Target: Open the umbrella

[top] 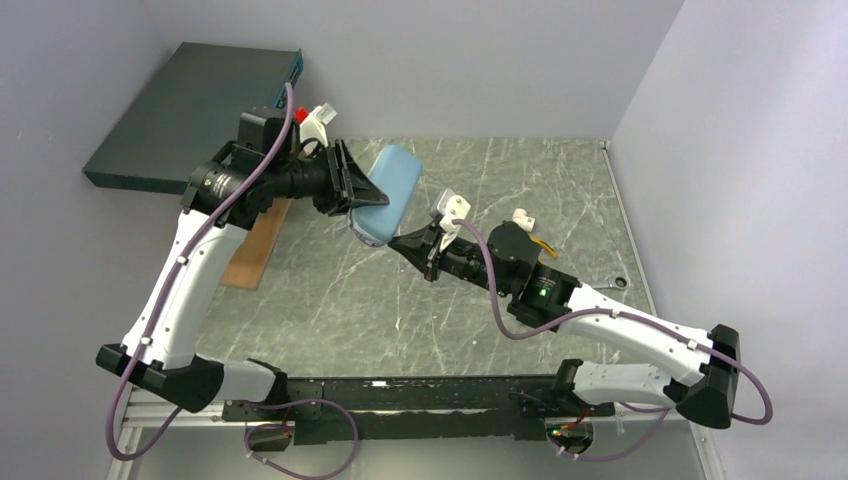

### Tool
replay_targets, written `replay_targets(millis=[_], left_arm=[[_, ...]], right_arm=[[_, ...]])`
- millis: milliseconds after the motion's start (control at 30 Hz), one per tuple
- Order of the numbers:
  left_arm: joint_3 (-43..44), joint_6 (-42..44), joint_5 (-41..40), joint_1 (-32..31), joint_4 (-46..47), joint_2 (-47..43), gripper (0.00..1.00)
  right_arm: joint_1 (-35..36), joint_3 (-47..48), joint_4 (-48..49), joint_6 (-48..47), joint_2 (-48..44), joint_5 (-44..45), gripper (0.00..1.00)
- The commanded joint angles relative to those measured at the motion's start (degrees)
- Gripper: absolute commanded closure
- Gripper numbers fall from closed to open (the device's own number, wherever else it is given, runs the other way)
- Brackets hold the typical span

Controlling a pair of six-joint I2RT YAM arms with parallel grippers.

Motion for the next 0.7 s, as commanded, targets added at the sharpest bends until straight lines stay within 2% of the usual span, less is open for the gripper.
replay_targets(millis=[0,233,667], left_arm=[[0.5,2.5,4.9,-1.9,3.6,-1.1,1.0],[2.0,4.3,7.1,-5.1,3.0,1.4,1.0],[3.2,6.1,9.5,-6.8,2.1,2.9,1.0]], right_arm=[[0.0,-2.1,1.5,2.7,-4.1,4.2,1.0],[0.0,-4.7,-1.0,4.1,-7.5,9.6,1.0],[0.0,-6.1,-1.9,5.1,-10.0,14.9,1.0]])
